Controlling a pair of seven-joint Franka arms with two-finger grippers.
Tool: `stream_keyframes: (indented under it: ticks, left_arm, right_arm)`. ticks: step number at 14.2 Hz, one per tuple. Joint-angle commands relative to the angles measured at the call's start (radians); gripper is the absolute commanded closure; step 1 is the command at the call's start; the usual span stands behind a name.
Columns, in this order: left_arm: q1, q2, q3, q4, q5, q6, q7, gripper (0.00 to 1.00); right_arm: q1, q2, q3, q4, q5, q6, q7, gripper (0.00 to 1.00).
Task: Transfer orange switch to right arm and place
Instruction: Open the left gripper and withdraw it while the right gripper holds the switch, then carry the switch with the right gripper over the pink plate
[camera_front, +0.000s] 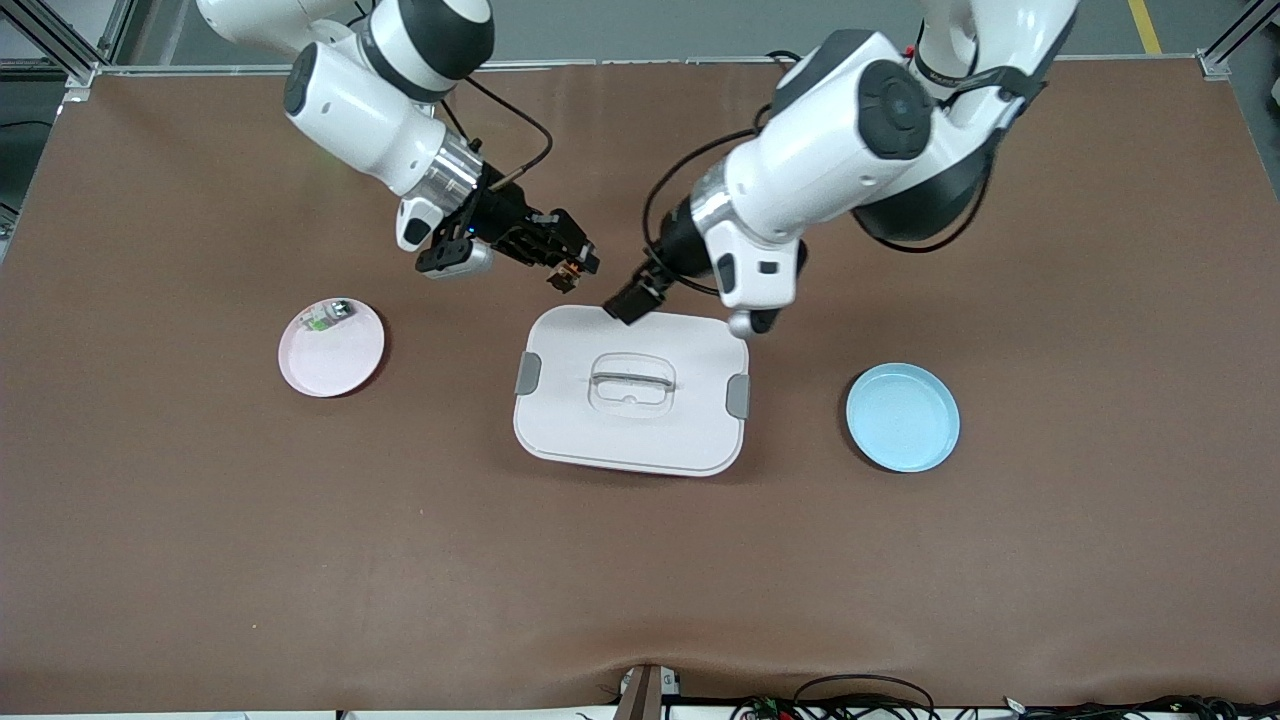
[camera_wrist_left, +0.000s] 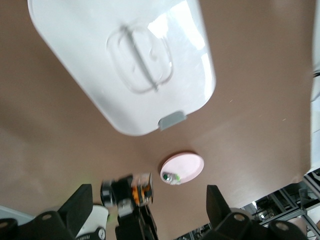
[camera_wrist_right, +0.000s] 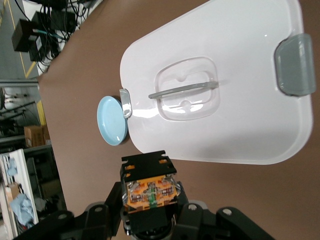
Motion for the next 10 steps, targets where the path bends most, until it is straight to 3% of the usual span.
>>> stream_keyframes:
  ticks: [1,3,4,7,10]
  left_arm:
    - [0.066,-0.058,0.000,-0.009,0.047,-0.030,0.085,0.00]
    - [0.118,-0.075,0.003,-0.007,0.102,-0.130,0.240,0.00]
    - [0.144,-0.081,0.003,-0.009,0.142,-0.181,0.320,0.00]
    - [0.224,-0.093,0.003,-0.010,0.236,-0.246,0.541,0.00]
    - [0.290,-0.095,0.003,-0.009,0.308,-0.327,0.684,0.00]
  right_arm:
    - [-0.087,-0.060,0.006,-0.024,-0.162,-0.152,-0.072,1.00]
    - [-0.161,-0.082,0.008,-0.012,-0.403,-0.296,-0.149,1.00]
    - [-0.196,-0.093,0.008,-0.007,-0.468,-0.347,-0.205,1.00]
    - [-0.334,-0.106,0.008,-0.007,-0.537,-0.441,-0.498,1.00]
    - [-0.454,-0.100,0.008,-0.007,-0.706,-0.440,-0.788,1.00]
